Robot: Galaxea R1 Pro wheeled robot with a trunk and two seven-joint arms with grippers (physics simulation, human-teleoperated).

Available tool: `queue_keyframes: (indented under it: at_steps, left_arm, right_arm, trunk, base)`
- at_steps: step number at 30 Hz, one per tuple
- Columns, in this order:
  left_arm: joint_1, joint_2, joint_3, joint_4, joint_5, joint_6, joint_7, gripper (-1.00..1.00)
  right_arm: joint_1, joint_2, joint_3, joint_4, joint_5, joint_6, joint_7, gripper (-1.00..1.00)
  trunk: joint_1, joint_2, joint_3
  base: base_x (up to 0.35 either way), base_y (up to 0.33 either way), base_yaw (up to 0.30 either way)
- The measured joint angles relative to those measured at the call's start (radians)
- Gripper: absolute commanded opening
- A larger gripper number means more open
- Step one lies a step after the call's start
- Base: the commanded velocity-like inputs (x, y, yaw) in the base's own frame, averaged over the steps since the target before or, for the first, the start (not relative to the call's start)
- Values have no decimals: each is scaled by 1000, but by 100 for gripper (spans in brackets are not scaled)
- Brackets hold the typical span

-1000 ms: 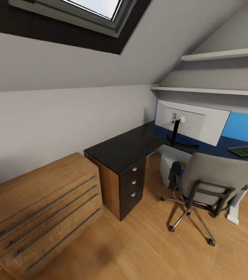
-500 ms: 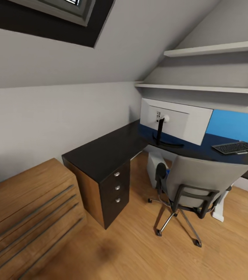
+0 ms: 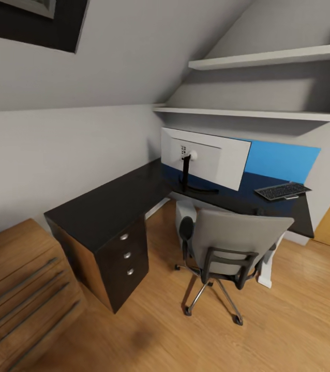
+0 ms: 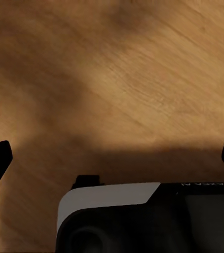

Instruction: In the bedroom, organize the workspace by keeping the computer under the desk, ensuring the monitor is on the desk, placing the keyboard on the desk next to the monitor, placing the mouse on the desk next to the keyboard, moving the folder from the swivel chair onto the desk next to the mouse, stacking the notebook on top of the folder with the pen on top of the notebook, and positioning the swivel chair next to the desk.

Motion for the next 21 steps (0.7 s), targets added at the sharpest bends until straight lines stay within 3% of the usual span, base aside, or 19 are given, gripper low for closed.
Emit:
queue_keyframes:
  at_steps: [12, 21]
  left_arm:
    - [0, 0, 0, 0, 0, 0, 0, 100]
    - [0, 0, 0, 0, 0, -3, 0, 100]
  right_arm:
    - [0, 1, 1, 0, 1, 0, -10, 100]
    - [0, 1, 1, 0, 1, 0, -23, 100]
  trunk:
    - [0, 0, -16]
    - [0, 0, -28]
  base:
    - [252, -226, -173]
    - [41, -44, -172]
